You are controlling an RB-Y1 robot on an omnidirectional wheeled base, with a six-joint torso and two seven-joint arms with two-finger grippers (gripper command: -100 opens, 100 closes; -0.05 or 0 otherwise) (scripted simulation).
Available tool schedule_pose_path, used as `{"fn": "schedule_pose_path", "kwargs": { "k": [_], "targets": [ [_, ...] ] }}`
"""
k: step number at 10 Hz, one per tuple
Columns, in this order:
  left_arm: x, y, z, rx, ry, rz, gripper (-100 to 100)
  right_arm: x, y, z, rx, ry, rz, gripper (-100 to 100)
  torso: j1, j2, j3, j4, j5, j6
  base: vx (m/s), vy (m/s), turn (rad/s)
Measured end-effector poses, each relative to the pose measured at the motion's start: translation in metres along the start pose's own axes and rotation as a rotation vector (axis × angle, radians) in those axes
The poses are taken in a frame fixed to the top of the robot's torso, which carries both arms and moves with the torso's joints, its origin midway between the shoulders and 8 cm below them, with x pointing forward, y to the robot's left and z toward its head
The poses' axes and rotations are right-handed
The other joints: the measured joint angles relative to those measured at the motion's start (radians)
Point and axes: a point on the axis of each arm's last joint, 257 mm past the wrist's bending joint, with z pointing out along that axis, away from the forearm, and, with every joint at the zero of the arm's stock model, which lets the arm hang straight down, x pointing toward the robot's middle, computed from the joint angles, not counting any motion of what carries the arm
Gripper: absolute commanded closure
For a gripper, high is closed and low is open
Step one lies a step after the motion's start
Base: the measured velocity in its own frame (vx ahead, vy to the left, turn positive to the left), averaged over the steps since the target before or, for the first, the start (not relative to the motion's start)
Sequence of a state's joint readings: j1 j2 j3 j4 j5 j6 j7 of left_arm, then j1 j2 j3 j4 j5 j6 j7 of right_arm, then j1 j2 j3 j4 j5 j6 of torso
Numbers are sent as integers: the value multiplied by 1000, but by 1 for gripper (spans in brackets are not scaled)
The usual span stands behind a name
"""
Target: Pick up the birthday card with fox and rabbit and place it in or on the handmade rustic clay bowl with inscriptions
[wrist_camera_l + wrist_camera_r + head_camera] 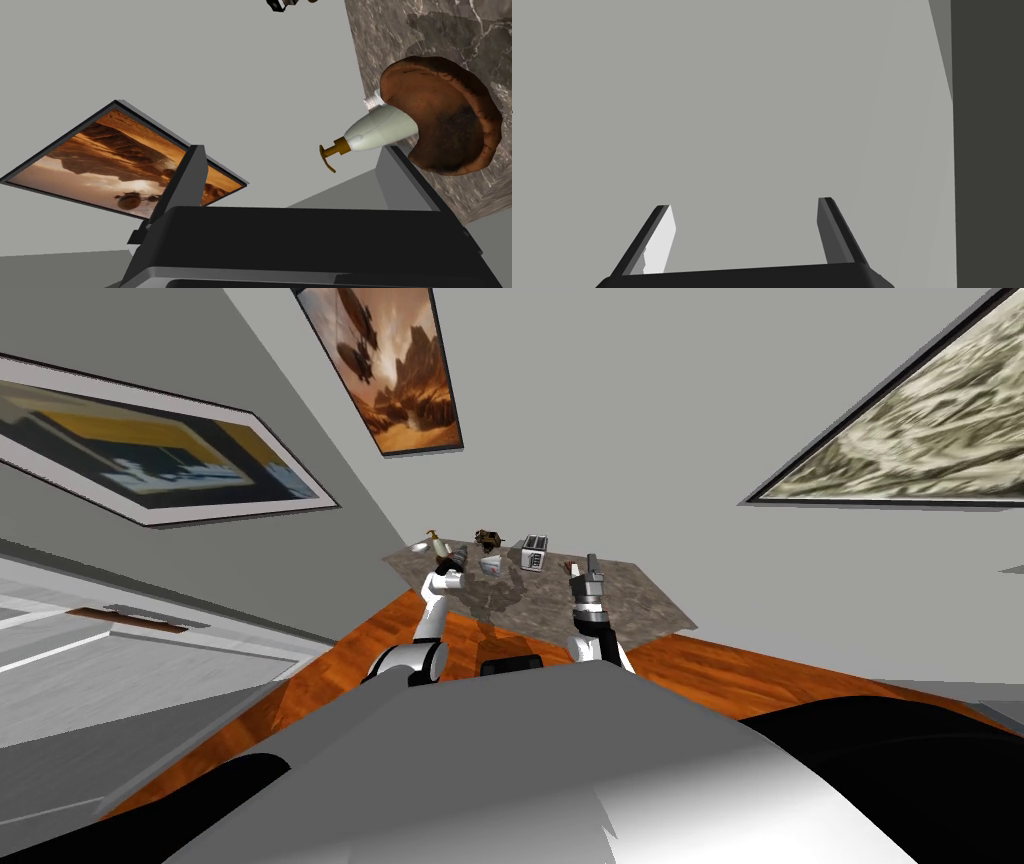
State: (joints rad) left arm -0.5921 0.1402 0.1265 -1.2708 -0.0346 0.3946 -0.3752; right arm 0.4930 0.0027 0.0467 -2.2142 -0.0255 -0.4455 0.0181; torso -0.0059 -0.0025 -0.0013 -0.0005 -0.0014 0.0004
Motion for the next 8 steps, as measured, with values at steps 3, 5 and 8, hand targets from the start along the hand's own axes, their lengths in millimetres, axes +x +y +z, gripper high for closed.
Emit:
{"fn": "schedule_pose_path", "kwargs": {
  "k": [3, 5, 8],
  "targets": [
    [15, 1, 12, -43, 41, 12, -100, 0, 0, 0, 0, 0, 0, 0, 1, 0, 0, 0, 0, 0, 14, -66, 70],
    [25, 2, 19, -70, 70, 21, -100, 0, 0, 0, 0, 0, 0, 0, 1, 0, 0, 0, 0, 0, 10, -62, 57],
    [41, 2, 26, -110, 116, 33, -100, 0, 0, 0, 0, 0, 0, 0, 1, 0, 0, 0, 0, 0, 16, -64, 52]
  ]
}}
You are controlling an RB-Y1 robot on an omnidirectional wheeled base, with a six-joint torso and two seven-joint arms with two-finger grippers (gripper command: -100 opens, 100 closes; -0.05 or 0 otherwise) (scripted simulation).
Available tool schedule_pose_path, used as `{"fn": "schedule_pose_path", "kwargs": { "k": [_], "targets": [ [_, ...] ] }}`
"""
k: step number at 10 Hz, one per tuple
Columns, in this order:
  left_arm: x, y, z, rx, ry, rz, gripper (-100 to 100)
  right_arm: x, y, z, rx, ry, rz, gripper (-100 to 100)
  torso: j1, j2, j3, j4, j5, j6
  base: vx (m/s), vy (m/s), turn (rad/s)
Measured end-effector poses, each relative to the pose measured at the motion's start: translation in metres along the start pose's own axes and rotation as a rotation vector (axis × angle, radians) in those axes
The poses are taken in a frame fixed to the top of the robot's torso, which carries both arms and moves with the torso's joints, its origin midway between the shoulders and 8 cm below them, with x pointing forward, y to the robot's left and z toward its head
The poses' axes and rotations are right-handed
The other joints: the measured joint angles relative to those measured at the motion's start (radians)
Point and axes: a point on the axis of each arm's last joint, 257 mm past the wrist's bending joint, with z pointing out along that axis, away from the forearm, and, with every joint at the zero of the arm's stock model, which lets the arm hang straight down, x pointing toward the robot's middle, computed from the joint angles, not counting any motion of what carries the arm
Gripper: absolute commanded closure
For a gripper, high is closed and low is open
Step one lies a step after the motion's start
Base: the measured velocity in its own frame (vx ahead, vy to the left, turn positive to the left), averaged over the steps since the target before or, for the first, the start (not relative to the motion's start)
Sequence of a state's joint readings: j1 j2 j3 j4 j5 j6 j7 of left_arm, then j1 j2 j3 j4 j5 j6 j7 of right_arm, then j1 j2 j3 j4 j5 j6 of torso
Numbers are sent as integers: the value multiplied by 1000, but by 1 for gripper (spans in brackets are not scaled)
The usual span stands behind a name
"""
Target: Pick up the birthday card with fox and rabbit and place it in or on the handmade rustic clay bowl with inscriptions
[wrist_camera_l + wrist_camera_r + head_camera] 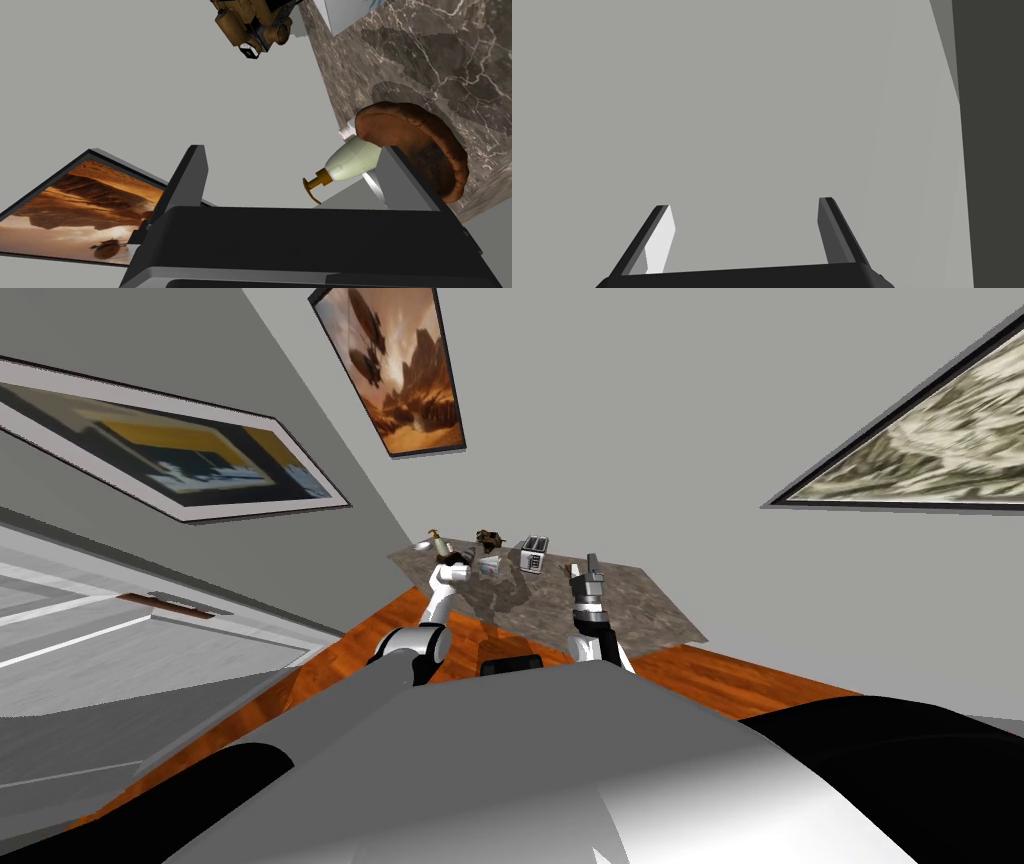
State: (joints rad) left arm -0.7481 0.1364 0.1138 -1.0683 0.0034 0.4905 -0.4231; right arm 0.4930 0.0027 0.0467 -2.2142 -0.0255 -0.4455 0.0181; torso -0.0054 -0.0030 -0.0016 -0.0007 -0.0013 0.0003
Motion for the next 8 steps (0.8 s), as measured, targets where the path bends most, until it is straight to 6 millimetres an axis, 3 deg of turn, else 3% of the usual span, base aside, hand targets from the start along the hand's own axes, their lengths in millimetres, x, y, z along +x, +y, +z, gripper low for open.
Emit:
{"fn": "schedule_pose_path", "kwargs": {
  "k": [8],
  "targets": [
    [49, 7, 15, -116, 125, 34, -100, 0, 0, 0, 0, 0, 0, 0, 0, 0, 0, 0, 0, 0, 16, -67, 51]
  ]
}}
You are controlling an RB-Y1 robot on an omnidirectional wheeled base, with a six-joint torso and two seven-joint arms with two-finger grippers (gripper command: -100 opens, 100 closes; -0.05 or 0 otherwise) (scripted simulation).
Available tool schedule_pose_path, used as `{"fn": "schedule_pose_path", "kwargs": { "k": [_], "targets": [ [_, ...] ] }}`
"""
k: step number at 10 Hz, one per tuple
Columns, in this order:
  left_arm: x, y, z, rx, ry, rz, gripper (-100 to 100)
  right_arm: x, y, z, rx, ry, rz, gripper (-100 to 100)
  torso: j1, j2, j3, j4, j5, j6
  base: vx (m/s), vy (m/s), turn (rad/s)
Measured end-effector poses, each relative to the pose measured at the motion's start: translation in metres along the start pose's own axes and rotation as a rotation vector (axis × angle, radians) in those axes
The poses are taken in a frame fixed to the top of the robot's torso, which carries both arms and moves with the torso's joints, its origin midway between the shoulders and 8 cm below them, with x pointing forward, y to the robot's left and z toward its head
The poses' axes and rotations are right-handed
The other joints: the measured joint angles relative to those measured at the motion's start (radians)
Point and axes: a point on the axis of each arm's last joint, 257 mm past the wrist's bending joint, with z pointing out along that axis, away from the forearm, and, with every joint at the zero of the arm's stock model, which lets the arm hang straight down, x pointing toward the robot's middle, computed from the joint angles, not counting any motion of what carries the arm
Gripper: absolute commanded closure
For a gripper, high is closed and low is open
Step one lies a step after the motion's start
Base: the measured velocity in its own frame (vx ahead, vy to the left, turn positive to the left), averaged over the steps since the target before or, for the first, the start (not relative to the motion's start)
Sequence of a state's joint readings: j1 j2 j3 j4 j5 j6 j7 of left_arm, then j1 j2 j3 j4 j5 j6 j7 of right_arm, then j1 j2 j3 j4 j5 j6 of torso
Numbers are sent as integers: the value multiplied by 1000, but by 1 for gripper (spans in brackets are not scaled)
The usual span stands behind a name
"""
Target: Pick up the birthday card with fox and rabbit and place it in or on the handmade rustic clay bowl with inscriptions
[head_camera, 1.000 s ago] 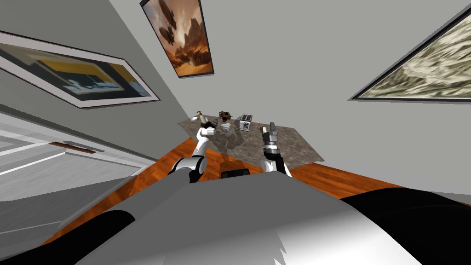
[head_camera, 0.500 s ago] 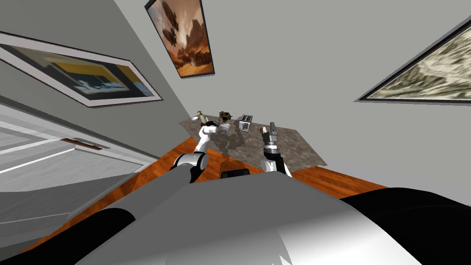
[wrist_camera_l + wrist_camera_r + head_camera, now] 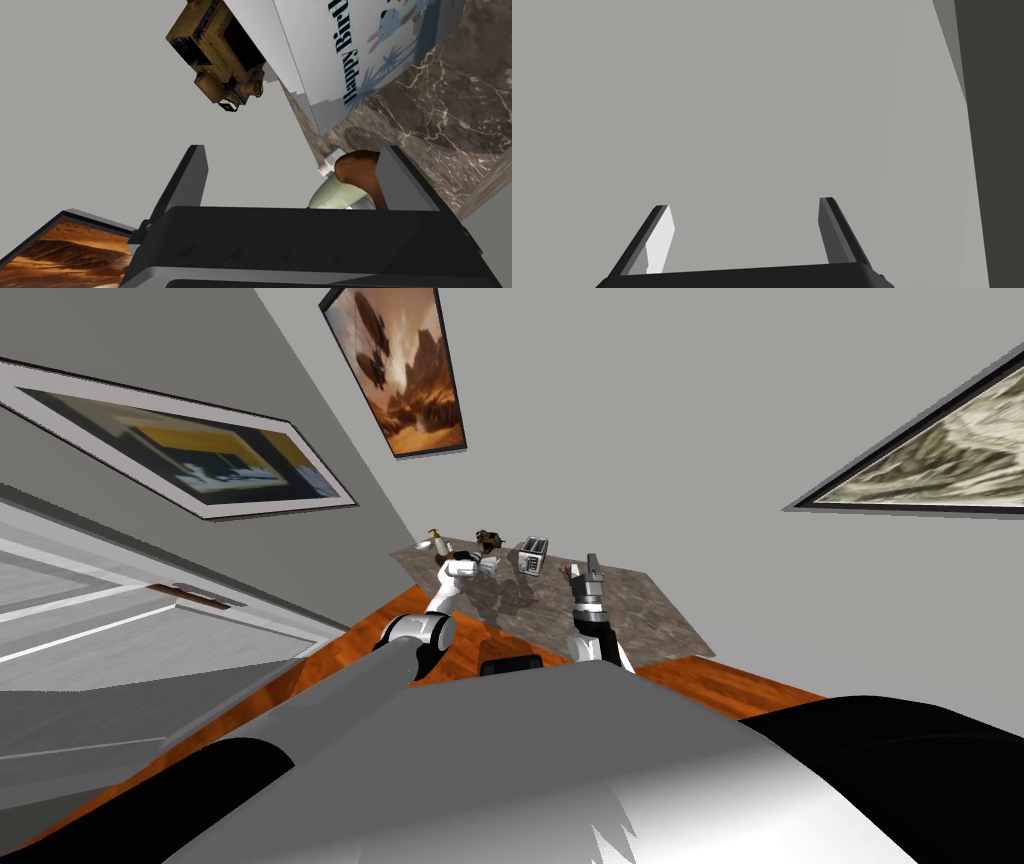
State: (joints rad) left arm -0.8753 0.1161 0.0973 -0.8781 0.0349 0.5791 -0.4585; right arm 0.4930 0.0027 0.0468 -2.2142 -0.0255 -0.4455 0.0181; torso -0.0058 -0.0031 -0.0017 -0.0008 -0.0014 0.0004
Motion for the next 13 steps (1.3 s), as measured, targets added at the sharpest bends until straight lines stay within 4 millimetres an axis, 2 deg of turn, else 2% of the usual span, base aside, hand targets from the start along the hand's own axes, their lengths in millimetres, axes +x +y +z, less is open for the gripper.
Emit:
{"fn": "schedule_pose_path", "kwargs": {
  "k": [2, 5, 6, 7, 10, 11, 13],
  "targets": [
    [10, 5, 4, -26, 26, 6, -100, 0, 0, 0, 0, 0, 0, 0, 2, 0, 0, 0, 0, 0, 15, -51, 36],
    [40, 21, 9, -88, 89, 17, -100, 0, 0, 0, 0, 0, 0, 0, 1, 0, 0, 0, 0, 0, 17, -57, 38],
    [42, 23, 9, -92, 92, 17, 0, 0, 0, 0, 0, 0, 0, 0, 3, 0, 0, 0, 1, 0, 2, -6, -1],
    [42, 22, 9, -91, 92, 17, -100, 0, 0, 0, 0, 0, 0, 0, 5, 1, 0, 0, 1, 0, 37, -31, 120],
    [53, 23, 10, -74, 117, 31, -100, 0, 0, 0, 0, 0, 0, 0, 1, -5, -3, -1, 0, 0, 80, -52, 101],
    [53, 23, 10, -72, 117, 34, 100, 0, 0, 0, 0, 0, 0, 0, 3, -3, -2, -1, 1, 0, 8, -6, -4],
    [53, 21, 10, -68, 117, 33, 100, 0, 0, 0, 0, 0, 0, 0, 6, -1, -1, -2, 1, 0, 3, -2, 0]
  ]
}}
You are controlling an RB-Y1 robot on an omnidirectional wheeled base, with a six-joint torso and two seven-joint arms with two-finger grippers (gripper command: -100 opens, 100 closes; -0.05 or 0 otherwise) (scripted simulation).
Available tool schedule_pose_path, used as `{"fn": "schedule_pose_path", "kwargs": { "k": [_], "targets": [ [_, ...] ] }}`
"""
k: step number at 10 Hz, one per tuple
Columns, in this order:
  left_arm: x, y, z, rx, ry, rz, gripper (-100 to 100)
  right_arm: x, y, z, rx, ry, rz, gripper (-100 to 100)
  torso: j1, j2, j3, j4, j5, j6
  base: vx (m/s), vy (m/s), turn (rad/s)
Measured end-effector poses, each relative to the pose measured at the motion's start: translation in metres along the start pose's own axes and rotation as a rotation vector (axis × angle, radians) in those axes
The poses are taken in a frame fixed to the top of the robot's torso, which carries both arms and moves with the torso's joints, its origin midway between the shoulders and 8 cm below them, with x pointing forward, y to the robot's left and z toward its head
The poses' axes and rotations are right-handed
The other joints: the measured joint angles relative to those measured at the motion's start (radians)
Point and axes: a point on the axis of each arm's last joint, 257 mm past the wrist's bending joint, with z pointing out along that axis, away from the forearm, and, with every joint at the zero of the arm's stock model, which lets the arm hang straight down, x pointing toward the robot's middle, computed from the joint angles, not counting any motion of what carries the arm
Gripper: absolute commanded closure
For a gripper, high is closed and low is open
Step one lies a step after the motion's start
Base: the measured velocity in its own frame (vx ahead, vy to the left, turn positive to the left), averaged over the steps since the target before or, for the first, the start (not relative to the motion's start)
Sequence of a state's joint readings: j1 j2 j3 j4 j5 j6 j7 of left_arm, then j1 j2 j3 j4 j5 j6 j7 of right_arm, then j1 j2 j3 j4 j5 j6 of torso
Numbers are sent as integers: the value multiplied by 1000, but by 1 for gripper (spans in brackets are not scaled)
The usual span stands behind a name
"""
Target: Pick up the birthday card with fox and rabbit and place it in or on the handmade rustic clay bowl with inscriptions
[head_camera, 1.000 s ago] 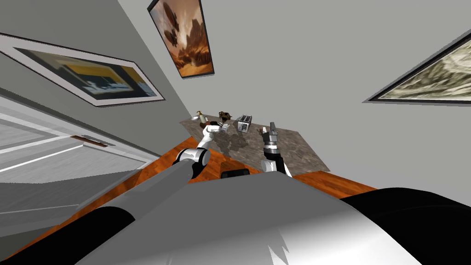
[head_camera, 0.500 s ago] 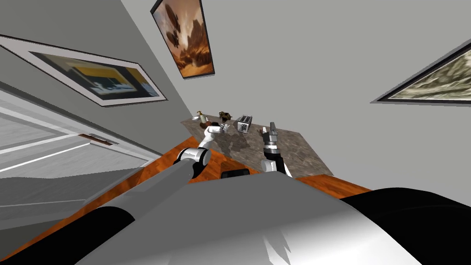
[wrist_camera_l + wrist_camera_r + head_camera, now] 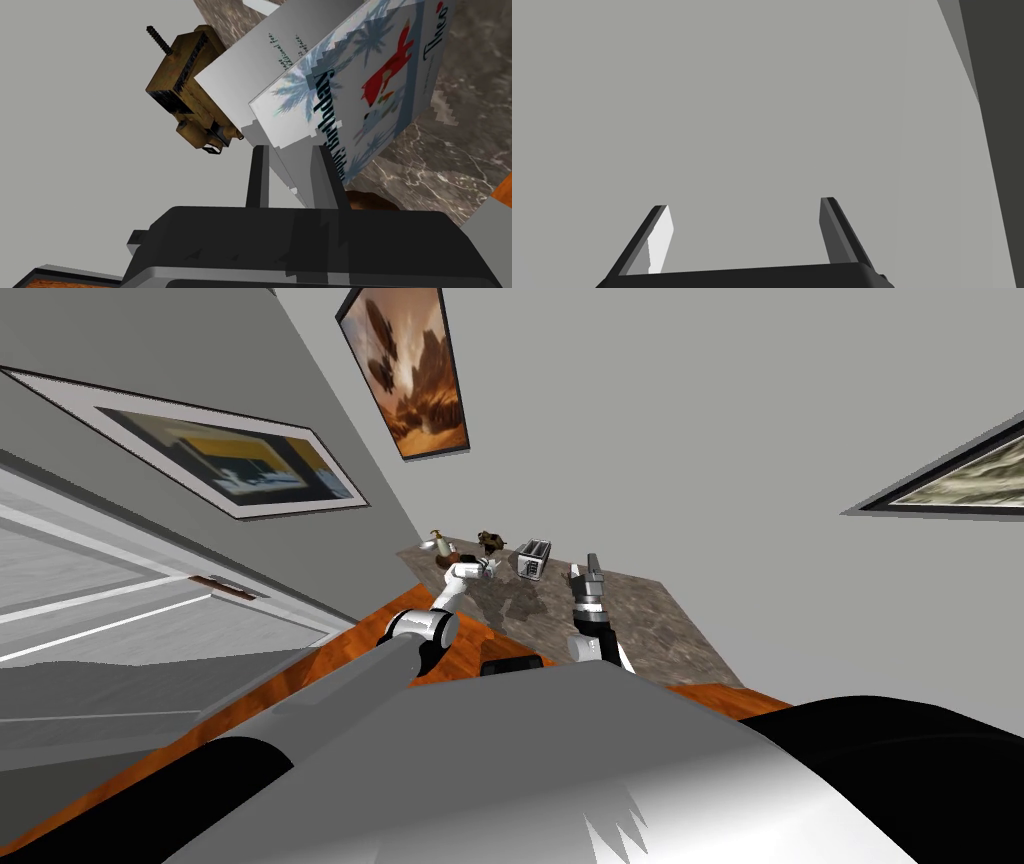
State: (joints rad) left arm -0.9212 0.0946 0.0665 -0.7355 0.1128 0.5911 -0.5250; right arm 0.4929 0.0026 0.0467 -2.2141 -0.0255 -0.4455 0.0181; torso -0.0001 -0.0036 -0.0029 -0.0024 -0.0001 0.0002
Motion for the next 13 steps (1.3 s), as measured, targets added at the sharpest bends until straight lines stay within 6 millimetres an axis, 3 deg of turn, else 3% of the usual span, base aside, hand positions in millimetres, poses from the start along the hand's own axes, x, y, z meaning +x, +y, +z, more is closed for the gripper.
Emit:
{"fn": "schedule_pose_path", "kwargs": {
  "k": [2, 3, 4, 6, 7, 8, 10, 13],
  "targets": [
    [0, 1, 0, -1, 0, 0, 100, 0, 0, 0, 0, 0, 0, 0, 1, -1, 0, 0, 0, 0, 0, 0, 0],
    [0, 1, 0, -2, 1, 0, 0, 0, 0, 0, 0, 0, 0, 0, 1, -1, -1, 0, 0, 0, 0, 0, 0],
    [0, 1, 0, -2, 1, 0, 100, 0, 0, 0, 0, 0, 0, 0, 1, -1, -1, 0, 0, 0, -63, 44, -176],
    [-9, 0, -2, -11, -19, -9, 100, 0, 0, 0, 0, 0, 0, 0, 4, 5, 2, 0, 2, 2, -81, 58, -103],
    [-8, 1, -2, -14, -18, -11, 0, 0, 0, 0, 0, 0, 0, 0, 3, 3, 1, 0, 1, 1, -9, 6, 5],
    [-8, 1, -2, -14, -18, -11, 100, 0, 0, 0, 0, 0, 0, 0, 1, 0, 0, -1, 1, 1, 16, 120, 34],
    [-29, -11, -7, -15, -36, -22, 100, 0, 0, 0, 0, 0, -1, 0, 14, -3, -1, 0, 3, -1, 24, 166, 26],
    [-46, -15, -15, -19, -53, -33, 100, 0, 0, 0, 0, 0, 0, 0, 11, -2, -1, 0, 3, -1, 11, 129, 23]
  ]
}}
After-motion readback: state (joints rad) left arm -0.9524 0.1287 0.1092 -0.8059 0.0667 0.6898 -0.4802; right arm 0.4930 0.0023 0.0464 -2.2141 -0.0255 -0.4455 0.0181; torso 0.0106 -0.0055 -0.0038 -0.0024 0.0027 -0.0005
